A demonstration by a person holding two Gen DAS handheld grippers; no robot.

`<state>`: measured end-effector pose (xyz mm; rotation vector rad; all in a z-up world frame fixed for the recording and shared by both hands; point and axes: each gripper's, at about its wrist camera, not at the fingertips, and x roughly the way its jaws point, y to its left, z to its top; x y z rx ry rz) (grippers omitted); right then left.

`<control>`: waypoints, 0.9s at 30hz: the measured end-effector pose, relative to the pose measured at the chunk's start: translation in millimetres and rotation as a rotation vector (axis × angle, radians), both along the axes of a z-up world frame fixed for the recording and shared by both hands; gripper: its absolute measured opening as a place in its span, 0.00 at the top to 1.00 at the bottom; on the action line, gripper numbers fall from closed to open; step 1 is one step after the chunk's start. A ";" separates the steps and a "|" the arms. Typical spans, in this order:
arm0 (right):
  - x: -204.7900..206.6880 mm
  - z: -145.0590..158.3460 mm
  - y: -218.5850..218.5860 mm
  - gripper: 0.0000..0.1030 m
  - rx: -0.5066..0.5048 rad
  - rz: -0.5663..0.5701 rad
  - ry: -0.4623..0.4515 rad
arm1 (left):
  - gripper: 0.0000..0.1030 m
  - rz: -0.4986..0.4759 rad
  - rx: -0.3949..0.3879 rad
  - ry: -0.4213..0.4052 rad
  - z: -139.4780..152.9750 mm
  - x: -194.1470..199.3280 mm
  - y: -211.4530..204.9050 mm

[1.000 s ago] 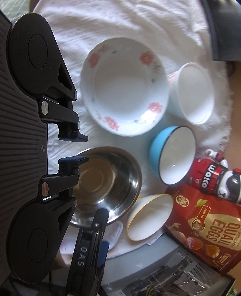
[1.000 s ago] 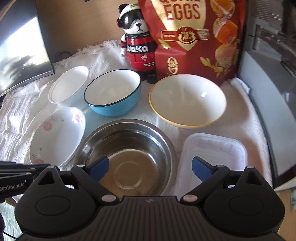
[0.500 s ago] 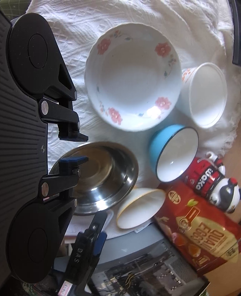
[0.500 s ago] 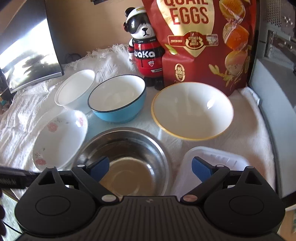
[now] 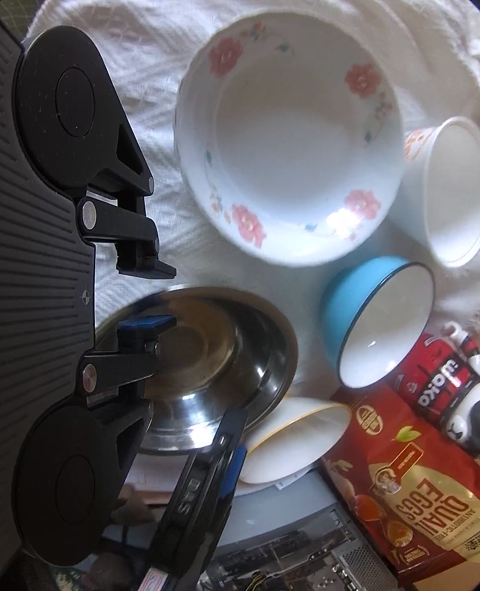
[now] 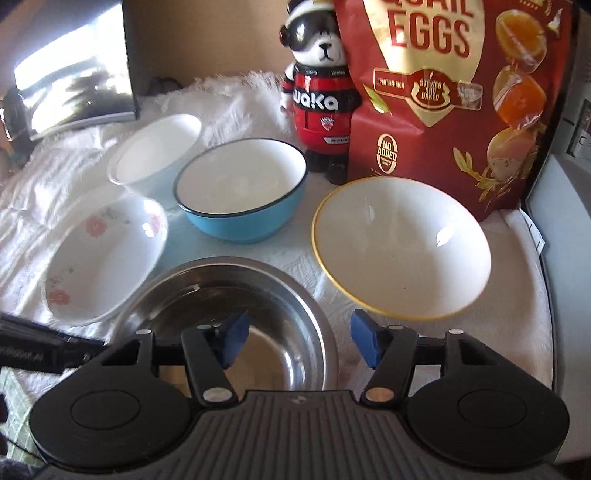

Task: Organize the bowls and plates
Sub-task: 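Close the left tool on the steel bowl rim and lift it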

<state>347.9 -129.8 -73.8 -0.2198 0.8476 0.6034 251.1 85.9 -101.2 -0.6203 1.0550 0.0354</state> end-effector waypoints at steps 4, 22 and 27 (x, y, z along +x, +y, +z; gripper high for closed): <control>11.4 -12.5 7.8 0.43 -0.008 -0.004 0.054 | 0.74 -0.027 -0.051 0.001 -8.6 6.5 -1.5; -24.8 -43.3 28.1 0.39 0.055 0.036 0.293 | 0.79 -0.110 0.027 0.110 -11.6 -15.4 19.6; -32.8 -40.7 31.0 0.39 0.051 0.027 0.309 | 0.78 -0.108 0.099 0.074 3.5 -15.0 11.1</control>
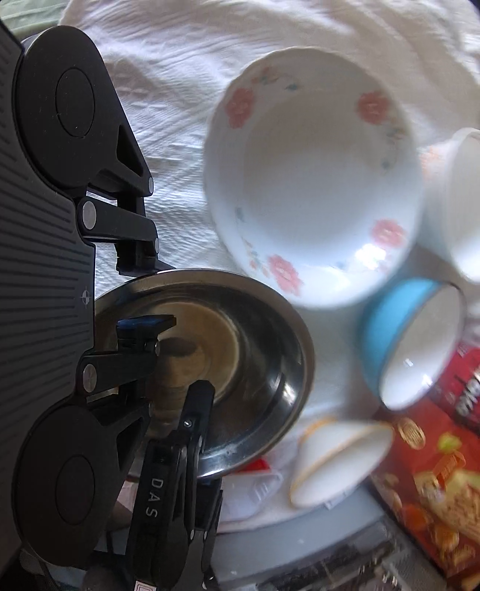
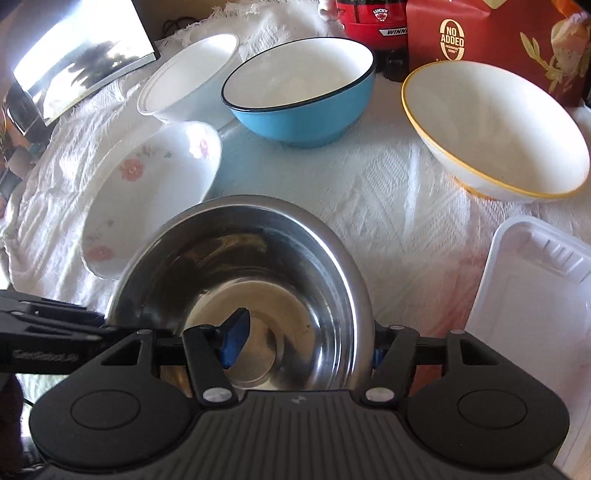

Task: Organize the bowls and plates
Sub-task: 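Close the left tool on the steel bowl rim and lift it, then carry the steel bowl onto the floral plate and open the left tool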

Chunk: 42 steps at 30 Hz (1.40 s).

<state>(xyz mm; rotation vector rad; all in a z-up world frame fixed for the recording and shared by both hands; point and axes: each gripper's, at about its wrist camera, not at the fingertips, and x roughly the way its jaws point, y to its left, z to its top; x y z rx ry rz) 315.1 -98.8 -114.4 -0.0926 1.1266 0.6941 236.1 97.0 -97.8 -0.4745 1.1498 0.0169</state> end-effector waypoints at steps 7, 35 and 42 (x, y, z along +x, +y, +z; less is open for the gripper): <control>-7.0 39.2 -2.3 0.39 0.054 -0.025 -0.072 | 0.78 0.037 -0.029 -0.137 38.2 -3.9 30.6; -4.9 10.1 166.4 0.32 -0.026 -0.031 -0.171 | 0.77 -0.006 0.113 -0.156 -4.1 3.6 146.4; -23.6 21.7 148.1 0.33 0.003 -0.058 -0.239 | 0.75 -0.050 0.216 -0.218 10.8 -6.2 142.3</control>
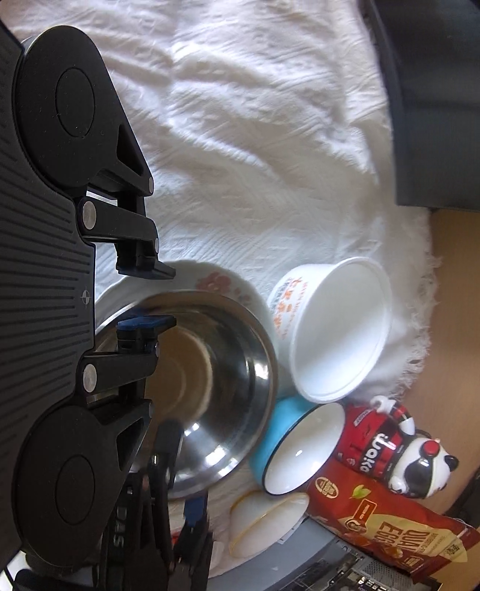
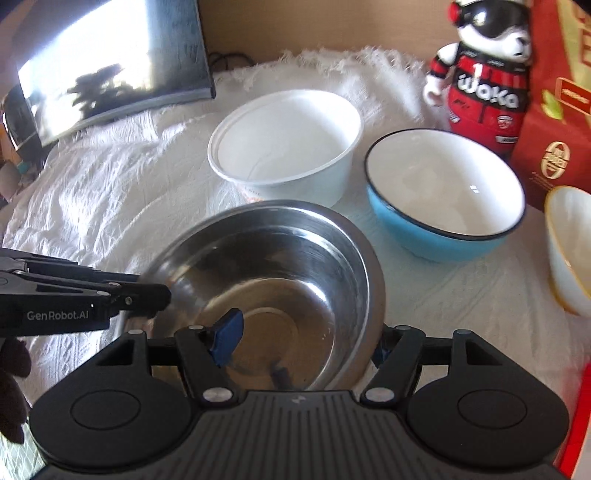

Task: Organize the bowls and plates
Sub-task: 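Carry the steel bowl onto the floral plate and open the left tool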

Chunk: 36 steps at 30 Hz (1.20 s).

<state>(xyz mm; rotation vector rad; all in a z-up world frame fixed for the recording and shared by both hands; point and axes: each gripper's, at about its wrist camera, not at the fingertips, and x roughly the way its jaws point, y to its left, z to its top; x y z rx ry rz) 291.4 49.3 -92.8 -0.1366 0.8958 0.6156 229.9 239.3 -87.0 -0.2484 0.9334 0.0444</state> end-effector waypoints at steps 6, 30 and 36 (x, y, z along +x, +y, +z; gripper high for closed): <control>-7.3 8.4 -28.7 0.29 0.036 -0.093 -0.025 | 0.74 0.065 -0.084 0.025 -5.5 2.3 20.1; 22.3 -19.9 -39.9 0.28 0.203 -0.188 0.238 | 0.60 0.045 -0.237 0.138 -34.7 56.8 7.6; 16.6 -19.9 -65.8 0.28 0.207 -0.236 0.248 | 0.60 -0.007 -0.199 0.143 -43.1 63.0 -9.5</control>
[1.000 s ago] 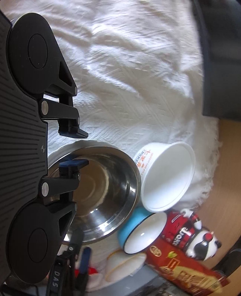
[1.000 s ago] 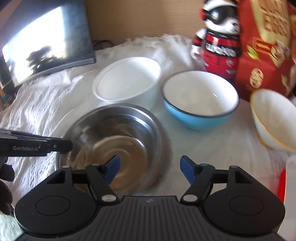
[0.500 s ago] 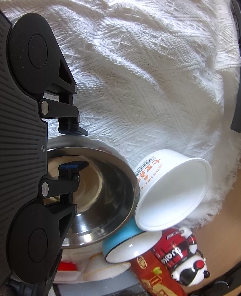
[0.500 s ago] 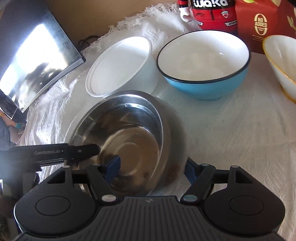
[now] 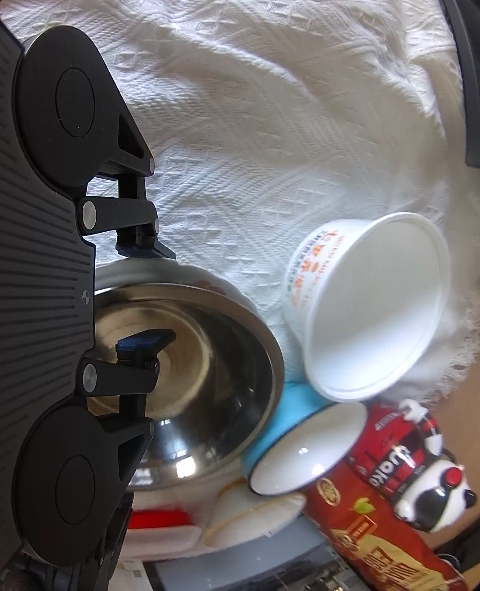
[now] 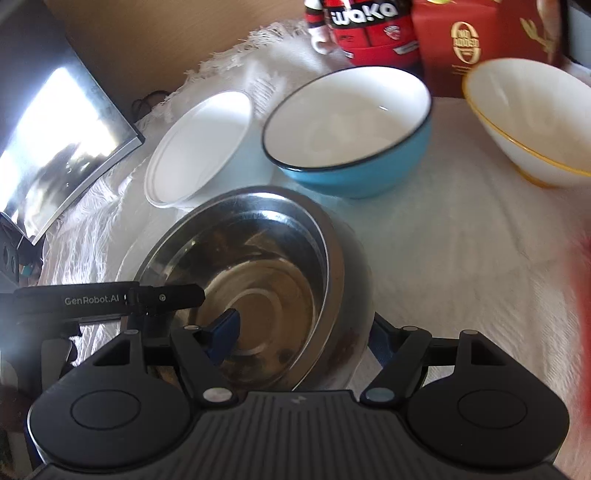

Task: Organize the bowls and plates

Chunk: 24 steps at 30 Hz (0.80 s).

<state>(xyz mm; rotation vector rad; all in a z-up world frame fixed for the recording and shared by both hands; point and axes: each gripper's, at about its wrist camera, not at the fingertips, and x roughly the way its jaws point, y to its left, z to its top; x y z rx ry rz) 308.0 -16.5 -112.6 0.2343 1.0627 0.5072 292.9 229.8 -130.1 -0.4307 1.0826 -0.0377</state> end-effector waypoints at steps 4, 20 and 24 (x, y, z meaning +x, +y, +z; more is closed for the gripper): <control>-4.7 -2.1 -1.7 0.28 -0.001 -0.002 -0.007 | 0.60 0.004 -0.001 -0.001 -3.1 -0.8 0.7; -52.9 53.0 -12.2 0.21 -0.435 0.003 -0.480 | 0.60 0.136 0.011 -0.306 62.9 -40.4 -3.1; -65.5 61.0 -42.1 0.18 -0.570 -0.006 -0.572 | 0.60 0.072 -0.018 -0.360 74.7 -38.4 -42.5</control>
